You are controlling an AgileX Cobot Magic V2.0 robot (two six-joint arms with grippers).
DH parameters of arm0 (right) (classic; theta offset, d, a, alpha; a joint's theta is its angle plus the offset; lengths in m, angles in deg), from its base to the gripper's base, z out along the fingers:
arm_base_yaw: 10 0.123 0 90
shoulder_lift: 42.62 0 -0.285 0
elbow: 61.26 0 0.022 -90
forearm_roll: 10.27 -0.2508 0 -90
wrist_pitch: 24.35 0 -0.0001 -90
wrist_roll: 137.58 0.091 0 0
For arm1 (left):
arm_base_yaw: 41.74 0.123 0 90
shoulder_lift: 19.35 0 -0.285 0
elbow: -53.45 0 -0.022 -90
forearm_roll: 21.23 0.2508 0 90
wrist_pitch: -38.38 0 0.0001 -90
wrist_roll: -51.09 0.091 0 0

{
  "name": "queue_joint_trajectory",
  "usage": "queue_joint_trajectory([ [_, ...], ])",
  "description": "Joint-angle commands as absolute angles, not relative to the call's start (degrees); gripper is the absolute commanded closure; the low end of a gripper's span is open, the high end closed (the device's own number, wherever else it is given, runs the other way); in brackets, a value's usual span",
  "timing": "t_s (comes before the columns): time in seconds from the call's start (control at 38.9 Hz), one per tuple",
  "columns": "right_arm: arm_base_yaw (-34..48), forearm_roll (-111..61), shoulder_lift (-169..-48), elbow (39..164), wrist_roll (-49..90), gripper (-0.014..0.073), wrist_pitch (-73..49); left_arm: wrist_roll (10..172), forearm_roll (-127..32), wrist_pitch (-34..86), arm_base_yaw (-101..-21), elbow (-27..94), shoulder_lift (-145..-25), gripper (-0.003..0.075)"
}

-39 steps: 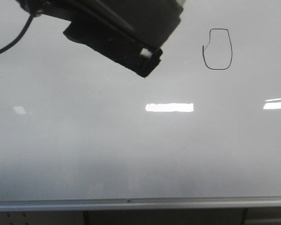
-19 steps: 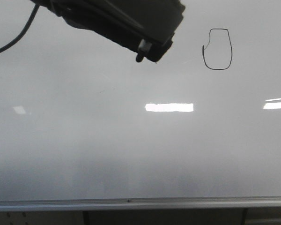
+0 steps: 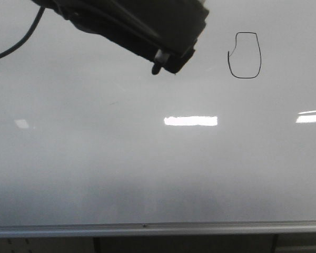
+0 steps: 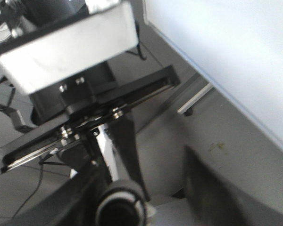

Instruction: Write number 0 on whiteboard

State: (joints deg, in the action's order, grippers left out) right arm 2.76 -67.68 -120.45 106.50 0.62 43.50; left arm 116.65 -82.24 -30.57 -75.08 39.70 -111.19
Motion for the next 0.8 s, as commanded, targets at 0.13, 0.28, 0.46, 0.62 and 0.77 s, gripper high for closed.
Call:
queue_joint_trajectory([
  [0.13, 2.68, -70.46, -113.54, 107.75, -2.76, 0.0129, 37.37, 113.30, -77.90, -27.70, -75.31, 41.44, -109.10, 0.0739],
  [0.28, 2.68, -66.77, -107.23, 103.75, -2.76, 0.0167, 29.01, 103.14, -66.78, -21.61, -73.48, 41.44, -109.10, 0.0739],
  [0.46, 2.68, -64.43, -96.22, 91.94, -2.76, 0.0364, 11.66, 86.55, -54.92, -15.05, -67.79, 41.44, -109.10, 0.0739],
  [0.62, 2.68, -63.73, -85.99, 82.44, -3.23, 0.0540, 2.37, 80.65, -51.98, -13.94, -60.59, 41.44, -109.10, 0.0739],
  [0.77, 2.68, -63.77, -77.60, 74.97, -3.79, 0.0650, -0.64, 80.38, -51.63, -13.94, -53.75, 41.44, -109.10, 0.0739],
])
